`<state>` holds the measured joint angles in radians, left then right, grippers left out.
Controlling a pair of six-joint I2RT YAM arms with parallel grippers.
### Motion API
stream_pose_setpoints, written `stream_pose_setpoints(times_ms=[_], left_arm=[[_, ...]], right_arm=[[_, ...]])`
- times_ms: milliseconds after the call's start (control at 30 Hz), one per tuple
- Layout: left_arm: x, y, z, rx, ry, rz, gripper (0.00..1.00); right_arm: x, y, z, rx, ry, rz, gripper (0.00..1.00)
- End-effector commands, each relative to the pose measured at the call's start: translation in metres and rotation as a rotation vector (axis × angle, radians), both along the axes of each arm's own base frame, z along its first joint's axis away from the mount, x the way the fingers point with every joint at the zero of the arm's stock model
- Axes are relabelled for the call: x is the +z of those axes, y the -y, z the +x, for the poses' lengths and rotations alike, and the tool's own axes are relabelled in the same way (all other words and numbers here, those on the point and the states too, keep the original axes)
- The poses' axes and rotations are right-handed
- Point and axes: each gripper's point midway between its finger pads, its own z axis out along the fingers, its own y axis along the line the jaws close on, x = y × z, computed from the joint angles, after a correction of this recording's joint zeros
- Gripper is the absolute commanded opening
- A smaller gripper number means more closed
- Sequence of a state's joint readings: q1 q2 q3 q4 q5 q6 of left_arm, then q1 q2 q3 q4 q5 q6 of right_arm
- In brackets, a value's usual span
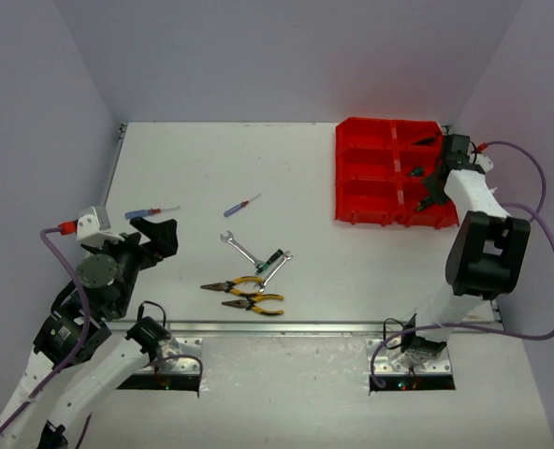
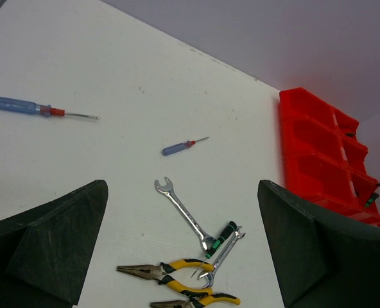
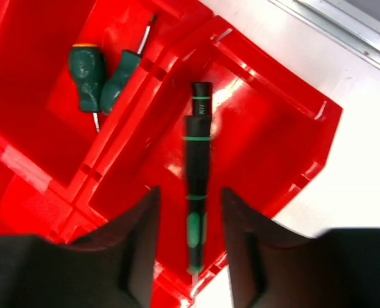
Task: Sort the tools into containers
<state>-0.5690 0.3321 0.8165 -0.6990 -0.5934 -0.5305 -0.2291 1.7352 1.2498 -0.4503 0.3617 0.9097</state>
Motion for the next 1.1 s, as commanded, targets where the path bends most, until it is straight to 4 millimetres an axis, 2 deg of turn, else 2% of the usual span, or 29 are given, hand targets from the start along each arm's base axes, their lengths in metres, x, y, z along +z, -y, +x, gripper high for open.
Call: stream_pose_setpoints(times_ms=[0, 67, 133, 267, 333, 367, 400, 433, 467, 500, 533, 567, 600, 633, 667, 700, 767, 867, 967, 1033, 1067], left_arm=[[0.005, 0.004, 0.004, -0.011, 0.022, -0.004, 1.00], [0.005, 0.004, 0.004, -0.010, 0.021, -0.003, 1.00], [0.005, 0.004, 0.004, -0.011, 0.021, -0.003, 1.00], [0.003, 0.008, 0.007, -0.023, 0.012, 0.005, 1.00], [0.001, 0.014, 0.010, -0.047, -0.001, 0.018, 1.00], [-0.002, 0.016, 0.013, -0.050, -0.017, 0.028, 1.00], [-0.010, 0.026, 0.021, -0.083, -0.057, 0.057, 1.00], [-0.016, 0.036, 0.026, -0.120, -0.095, 0.080, 1.00], [-0.024, 0.045, 0.032, -0.148, -0.144, 0.104, 1.00], [-0.031, 0.053, 0.037, -0.168, -0.195, 0.117, 1.00], [-0.049, 0.070, 0.047, -0.212, -0.299, 0.139, 1.00], [-0.077, 0.088, 0.054, -0.260, -0.434, 0.171, 1.00], [-0.081, 0.097, 0.056, -0.290, -0.457, 0.171, 1.00], [-0.096, 0.125, 0.061, -0.377, -0.543, 0.173, 1.00], [-0.116, 0.138, 0.062, -0.398, -0.607, 0.207, 1.00], [-0.132, 0.155, 0.067, -0.406, -0.657, 0.267, 1.00], [-0.142, 0.178, 0.075, -0.432, -0.681, 0.314, 1.00], [-0.192, 0.213, 0.088, -0.518, -0.788, 0.409, 0.96], [-0.224, 0.230, 0.092, -0.595, -0.866, 0.461, 0.76], [-0.245, 0.238, 0.092, -0.623, -0.912, 0.493, 0.56], [-0.250, 0.241, 0.092, -0.627, -0.917, 0.502, 0.52]], right_arm=[[0.032, 0.005, 0.019, 0.012, 0.084, -0.022, 0.67], [0.043, 0.000, 0.019, 0.034, 0.112, -0.014, 0.84], [0.055, -0.012, 0.023, 0.105, 0.178, 0.014, 0.92], [0.090, -0.046, 0.020, 0.273, 0.304, 0.042, 0.99], [0.109, -0.087, 0.017, 0.439, 0.344, 0.062, 0.99], [0.116, -0.092, 0.013, 0.475, 0.357, 0.051, 0.99], [0.121, -0.125, 0.007, 0.584, 0.361, 0.066, 0.99], [0.126, -0.166, -0.007, 0.741, 0.370, 0.067, 0.99], [0.127, -0.195, -0.021, 0.856, 0.370, 0.070, 0.99], [0.124, -0.213, -0.033, 0.926, 0.356, 0.076, 0.99], [0.110, -0.234, -0.053, 1.008, 0.317, 0.089, 0.99], [0.093, -0.249, -0.075, 1.081, 0.274, 0.098, 0.99], [0.095, -0.254, -0.084, 1.106, 0.285, 0.092, 0.99], [0.078, -0.270, -0.108, 1.164, 0.255, 0.110, 0.99], [0.064, -0.270, -0.118, 1.169, 0.237, 0.126, 0.99], [0.060, -0.272, -0.136, 1.183, 0.273, 0.151, 0.99], [0.053, -0.270, -0.152, 1.185, 0.302, 0.159, 0.99], [0.038, -0.247, -0.182, 1.147, 0.276, 0.100, 0.99], [0.042, -0.223, -0.193, 1.090, 0.266, 0.006, 0.99], [0.056, -0.214, -0.199, 1.063, 0.298, -0.034, 0.99], [0.062, -0.210, -0.201, 1.049, 0.314, -0.051, 0.99]])
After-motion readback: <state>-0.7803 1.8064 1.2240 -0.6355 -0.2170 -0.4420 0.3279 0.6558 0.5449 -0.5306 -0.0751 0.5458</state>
